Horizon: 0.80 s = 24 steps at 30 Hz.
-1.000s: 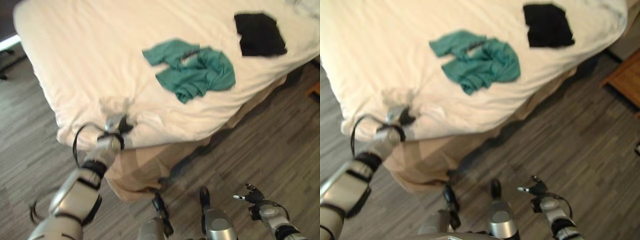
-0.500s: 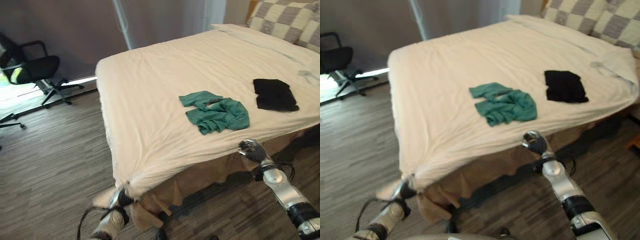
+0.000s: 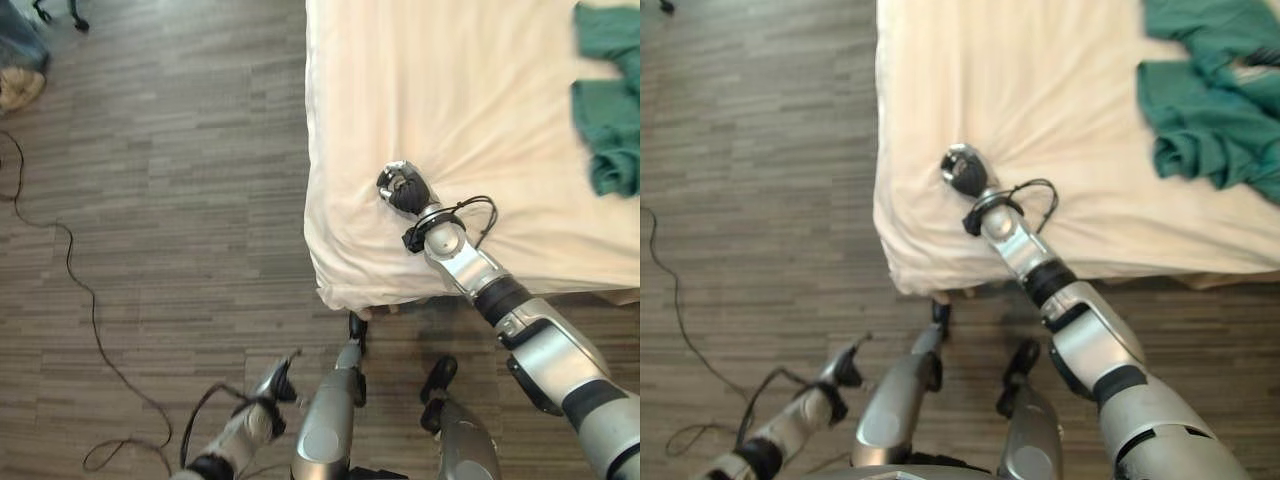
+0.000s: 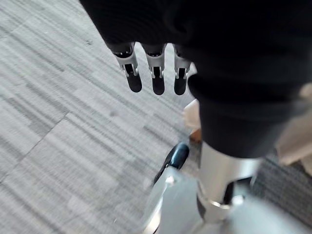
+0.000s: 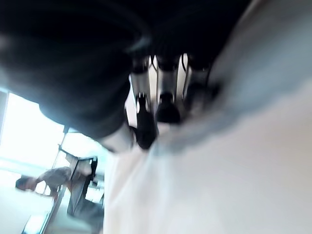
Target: Tidy up the quilt and then pick up the clothes from the bed and put them into the laundry hamper.
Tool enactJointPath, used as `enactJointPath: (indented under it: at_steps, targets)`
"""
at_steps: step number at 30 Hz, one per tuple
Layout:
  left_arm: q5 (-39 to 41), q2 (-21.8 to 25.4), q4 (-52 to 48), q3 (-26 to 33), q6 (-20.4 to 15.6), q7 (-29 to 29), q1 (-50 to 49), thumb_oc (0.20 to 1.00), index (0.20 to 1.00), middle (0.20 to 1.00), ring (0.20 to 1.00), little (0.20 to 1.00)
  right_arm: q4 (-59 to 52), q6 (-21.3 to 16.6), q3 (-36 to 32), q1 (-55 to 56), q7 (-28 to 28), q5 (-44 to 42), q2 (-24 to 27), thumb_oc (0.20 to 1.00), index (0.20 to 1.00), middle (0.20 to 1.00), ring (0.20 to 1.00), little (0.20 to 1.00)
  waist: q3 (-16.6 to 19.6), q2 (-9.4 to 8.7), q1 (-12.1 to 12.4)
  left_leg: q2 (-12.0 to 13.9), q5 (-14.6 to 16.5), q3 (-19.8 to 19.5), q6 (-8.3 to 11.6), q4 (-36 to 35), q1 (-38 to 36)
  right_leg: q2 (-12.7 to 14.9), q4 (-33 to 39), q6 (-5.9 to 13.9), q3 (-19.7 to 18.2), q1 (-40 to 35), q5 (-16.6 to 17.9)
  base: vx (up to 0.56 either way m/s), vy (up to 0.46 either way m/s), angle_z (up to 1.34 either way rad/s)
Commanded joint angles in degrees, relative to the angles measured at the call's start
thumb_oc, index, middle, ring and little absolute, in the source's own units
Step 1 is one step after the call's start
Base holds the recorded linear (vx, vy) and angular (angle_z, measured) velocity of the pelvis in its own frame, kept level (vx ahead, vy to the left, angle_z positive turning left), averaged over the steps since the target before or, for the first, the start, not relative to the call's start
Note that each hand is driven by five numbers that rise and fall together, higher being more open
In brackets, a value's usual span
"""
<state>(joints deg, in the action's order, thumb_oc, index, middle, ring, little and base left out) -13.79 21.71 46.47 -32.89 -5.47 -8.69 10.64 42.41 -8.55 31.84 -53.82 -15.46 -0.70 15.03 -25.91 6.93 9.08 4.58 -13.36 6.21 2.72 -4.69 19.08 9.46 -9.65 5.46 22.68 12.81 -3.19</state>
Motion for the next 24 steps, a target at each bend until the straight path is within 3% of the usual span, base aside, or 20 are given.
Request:
enactJointPath:
  at_steps: [1, 2, 4, 9, 14, 15, 17, 19, 21, 24]
  targets:
    - [-3.6, -2.2, 6.3, -2.9, -0.5, -2.8, 5.1, 1.0, 1.0, 1.0, 1.0, 1.0, 2.5, 1.0, 7.2, 5.7, 6.6, -3.1, -5.0, 0.2, 0.2, 0.2, 0.2, 0.2, -1.5, -2.16, 0.2, 3.8, 3.5, 0.2, 5.96, -0.3, -5.5, 3.0, 5.8, 4.9, -2.7, -0.6, 5.5, 0.02, 0.024, 0.11]
    - [-6.0, -3.8, 10.1, -4.1, 0.0, -3.5, 7.1, 1.0, 1.0, 1.0, 1.0, 1.0, 2.5, 0.9, 12.7, 11.8, 11.1, -4.3, -8.6, 0.2, 0.2, 0.2, 0.2, 0.2, -1.0, -2.91, -0.6, 3.6, 3.7, 0.3, 6.01, -0.3, -5.7, 2.9, 7.0, 4.88, -2.8, -1.3, 6.0, 0.05, 0.023, 0.04]
    - [-6.8, -5.1, 13.0, -4.1, 0.5, -3.5, 8.1, 1.0, 1.0, 1.0, 1.0, 1.0, 0.5, 1.0, 16.9, 18.0, 16.6, -8.8, -10.5, 0.2, 0.2, 0.2, 0.2, 0.2, -0.3, -3.75, -1.4, 3.4, 4.4, 0.5, 6.06, -0.3, -6.5, 2.8, 7.8, 4.95, -3.1, -2.3, 6.2, 0.05, 0.007, -0.04]
    - [-6.4, -5.6, 17.4, -2.0, 0.6, -3.1, 9.2, 1.0, 1.0, 1.0, 1.0, 1.0, -13.4, -0.7, 22.1, 23.9, 25.0, -20.0, -6.9, 0.2, 0.2, 0.2, 0.2, 0.2, 2.5, -6.03, -4.0, 3.2, 5.9, 1.9, 5.87, -0.3, -9.6, 2.5, 9.4, 4.89, -4.1, -5.0, 6.6, 0.06, 0.006, -0.02]
    - [-6.4, -5.5, 19.4, -0.2, 1.3, -3.1, 9.1, 1.0, 1.0, 1.0, 1.0, 1.0, -28.3, -4.1, 15.2, 21.9, 22.7, -25.9, -0.5, 0.2, 0.2, 0.2, 0.2, 0.2, 3.5, -7.29, -6.6, 3.3, 7.1, 4.6, 5.57, -0.3, -12.6, 2.0, 9.9, 4.96, -6.5, -5.9, 6.6, 0.04, 0.003, -0.31]
    - [-6.1, -5.8, 19.8, 0.6, 1.4, -3.3, 9.1, 1.0, 1.0, 1.0, 1.0, 1.0, -33.0, -5.7, 10.9, 20.0, 19.8, -25.0, 2.0, 0.2, 0.2, 0.2, 0.2, 0.2, 2.9, -7.2, -7.9, 3.3, 7.5, 6.2, 5.24, 0.2, -13.6, 1.9, 9.6, 4.96, -8.3, -5.3, 6.7, -0.05, 0.016, -0.51]
    - [-5.5, -6.4, 19.6, 0.8, 1.2, -3.6, 9.2, 1.0, 1.0, 1.0, 1.0, 1.0, -34.8, -7.2, 6.3, 18.2, 16.2, -23.9, 3.4, 0.2, 0.2, 0.2, 0.2, 0.2, 2.0, -6.75, -9.1, 3.2, 8.5, 8.1, 5.08, 3.0, -12.5, 1.9, 9.8, 4.91, -10.6, -3.8, 7.5, -0.11, 0.012, -0.71]
    - [-3.1, -6.8, 17.8, 0.8, 0.4, -4.0, 9.3, 1.0, 1.0, 1.0, 1.0, 1.0, -29.4, -8.0, 2.4, 14.2, 11.7, -22.6, 3.4, 0.2, 0.2, 0.2, 0.2, 0.2, -0.4, -6.0, -10.1, 3.5, 10.4, 9.5, 4.66, 9.6, -8.8, 1.6, 9.7, 4.62, -14.6, -0.6, 8.6, -0.19, 0.071, -0.79]
    - [-0.3, -6.9, 16.3, 1.0, -0.4, -4.6, 9.0, 1.0, 1.0, 1.0, 1.0, 1.0, -21.5, -7.6, 2.1, 11.2, 10.1, -22.3, 4.0, 0.2, 0.2, 0.2, 0.2, 0.2, -1.8, -6.1, -9.7, 1.8, 12.0, 4.1, 4.83, 12.8, -6.2, 1.0, 10.1, 5.11, -18.7, 2.4, 9.9, -0.17, 0.253, -0.79]
    - [3.0, -8.7, 16.6, -0.5, -0.5, -5.3, 9.9, 1.0, 1.0, 1.0, 1.0, 1.0, -4.7, -5.3, 3.0, 7.7, 8.7, -19.0, 3.4, 0.2, 0.2, 0.2, 0.2, 0.2, -2.9, -8.07, -8.3, -1.6, 17.6, -12.3, 4.45, 15.4, -5.4, -1.0, 11.4, 6.46, -27.0, 7.9, 12.4, -0.11, 0.197, -1.41]
